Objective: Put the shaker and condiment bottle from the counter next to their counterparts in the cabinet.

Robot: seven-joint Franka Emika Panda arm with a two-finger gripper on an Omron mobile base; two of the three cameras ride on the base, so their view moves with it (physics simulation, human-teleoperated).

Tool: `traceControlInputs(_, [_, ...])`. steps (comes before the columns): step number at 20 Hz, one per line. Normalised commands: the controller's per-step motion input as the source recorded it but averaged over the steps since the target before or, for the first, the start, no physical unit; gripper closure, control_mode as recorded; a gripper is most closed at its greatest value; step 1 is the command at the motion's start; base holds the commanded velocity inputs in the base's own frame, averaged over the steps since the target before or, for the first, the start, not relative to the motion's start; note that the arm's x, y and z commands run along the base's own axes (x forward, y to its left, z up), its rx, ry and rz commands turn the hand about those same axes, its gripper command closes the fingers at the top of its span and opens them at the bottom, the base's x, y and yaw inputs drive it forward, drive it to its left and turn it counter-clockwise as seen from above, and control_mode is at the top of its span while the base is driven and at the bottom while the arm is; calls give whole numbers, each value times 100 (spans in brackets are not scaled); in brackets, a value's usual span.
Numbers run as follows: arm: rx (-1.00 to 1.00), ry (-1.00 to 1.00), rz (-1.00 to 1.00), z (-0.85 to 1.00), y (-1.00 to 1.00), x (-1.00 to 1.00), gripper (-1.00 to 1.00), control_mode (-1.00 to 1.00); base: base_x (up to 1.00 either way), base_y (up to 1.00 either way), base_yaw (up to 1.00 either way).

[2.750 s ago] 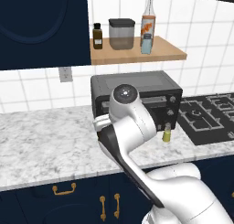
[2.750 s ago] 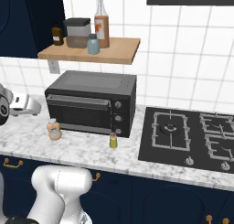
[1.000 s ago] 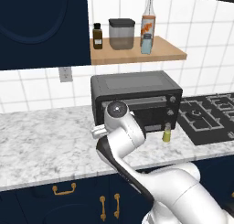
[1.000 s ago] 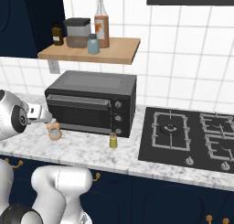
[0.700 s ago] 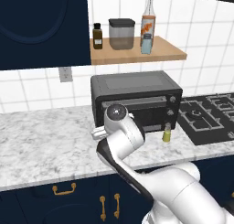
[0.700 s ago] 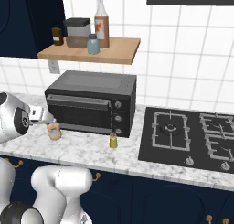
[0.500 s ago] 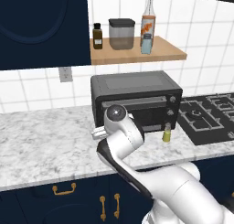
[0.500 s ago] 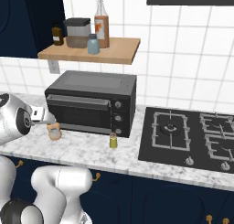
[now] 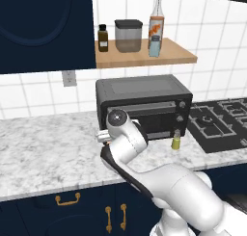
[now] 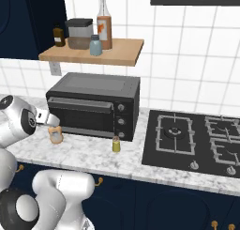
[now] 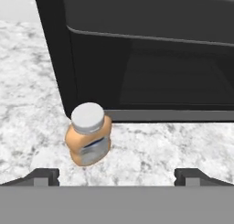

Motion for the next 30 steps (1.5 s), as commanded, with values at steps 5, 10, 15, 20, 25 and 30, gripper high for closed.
traceControlInputs(5, [8,0,-16,-18,19,2,-100,-100,0,0,0])
traceControlInputs(10, [5,0,-7,-17,12,5,-100,-100,0,0,0])
traceControlInputs(15, [0,0,-2,-16,0,19,-100,-100,0,0,0])
traceControlInputs(20, [0,0,-1,-20,0,18,-100,-100,0,0,0])
traceControlInputs(25, [0,0,-2,-23,0,11,-100,-100,0,0,0])
traceControlInputs(30, [0,0,-3,-21,0,12,-100,-100,0,0,0])
